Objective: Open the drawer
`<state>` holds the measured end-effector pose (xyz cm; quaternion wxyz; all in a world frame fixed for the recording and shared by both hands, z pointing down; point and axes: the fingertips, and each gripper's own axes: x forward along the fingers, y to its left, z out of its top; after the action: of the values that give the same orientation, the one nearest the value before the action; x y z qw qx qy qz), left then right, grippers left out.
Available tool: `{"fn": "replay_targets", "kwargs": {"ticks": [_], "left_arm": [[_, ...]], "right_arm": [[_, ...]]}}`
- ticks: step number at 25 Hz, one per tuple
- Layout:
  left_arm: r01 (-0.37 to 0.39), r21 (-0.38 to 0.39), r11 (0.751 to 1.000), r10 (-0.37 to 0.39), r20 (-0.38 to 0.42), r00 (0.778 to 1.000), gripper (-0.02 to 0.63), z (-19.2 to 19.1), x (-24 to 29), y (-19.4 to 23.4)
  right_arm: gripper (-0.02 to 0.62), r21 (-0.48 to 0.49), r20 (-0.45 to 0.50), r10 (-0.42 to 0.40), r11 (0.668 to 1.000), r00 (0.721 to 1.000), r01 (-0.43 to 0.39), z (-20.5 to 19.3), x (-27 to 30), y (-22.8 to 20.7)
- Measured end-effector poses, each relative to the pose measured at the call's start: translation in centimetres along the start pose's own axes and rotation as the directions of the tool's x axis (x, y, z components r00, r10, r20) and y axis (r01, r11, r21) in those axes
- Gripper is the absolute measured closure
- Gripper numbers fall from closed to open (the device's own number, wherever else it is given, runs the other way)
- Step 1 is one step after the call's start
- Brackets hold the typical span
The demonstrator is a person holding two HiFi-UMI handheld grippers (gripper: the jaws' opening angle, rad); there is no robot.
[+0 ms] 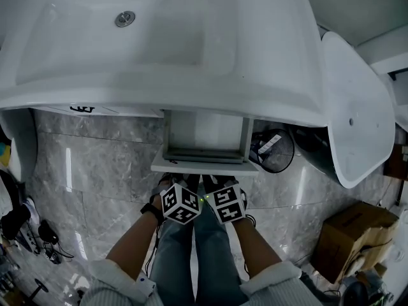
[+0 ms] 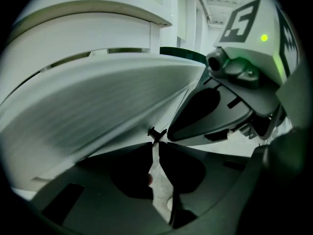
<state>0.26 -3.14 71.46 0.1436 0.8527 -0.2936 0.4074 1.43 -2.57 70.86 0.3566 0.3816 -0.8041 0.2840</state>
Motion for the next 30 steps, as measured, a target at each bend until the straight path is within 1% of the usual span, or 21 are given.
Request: {"fn": "replay_targets", "kwargs": {"ticks": [6,9,15,19,24,30], "left_arm": [[0.013,-0.041,0.999,-0.015,-0.041,0.999,0.557,-1.8,-0.9,-0.4],[0.020,-0.052,0.998,-0.021,-0.034,0.999,0.557,-1.4,-1.6,-0.5],[0.015,-0.079,0.997,-0.016,-0.018,1.000,0.572,0.0,-3.8,-0.8],[0.014,-0.121,0.993,-0.012,0.016,1.000,0.577,1.5,-6.3,-1.0],[0.015,-0.170,0.985,-0.001,0.085,0.996,0.580,4.5,-10.2,-1.2],[0.035,-0.224,0.974,0.002,0.164,0.986,0.580,8.2,-14.6,-0.9]], "right_arm": [[0.577,0.014,-0.018,0.009,1.000,1.000,-0.008,-1.1,-0.4,0.4],[0.577,0.044,-0.016,0.017,0.999,1.000,-0.016,-0.9,-1.1,1.0],[0.577,0.068,0.016,0.023,0.997,1.000,-0.024,0.9,-3.2,2.2],[0.577,0.075,0.066,-0.002,0.997,0.998,-0.003,3.1,-5.6,2.6],[0.577,0.088,0.132,-0.015,0.996,0.991,0.004,6.2,-9.4,3.7],[0.577,0.055,0.208,0.018,0.998,0.978,-0.030,10.3,-13.3,5.2]]}}
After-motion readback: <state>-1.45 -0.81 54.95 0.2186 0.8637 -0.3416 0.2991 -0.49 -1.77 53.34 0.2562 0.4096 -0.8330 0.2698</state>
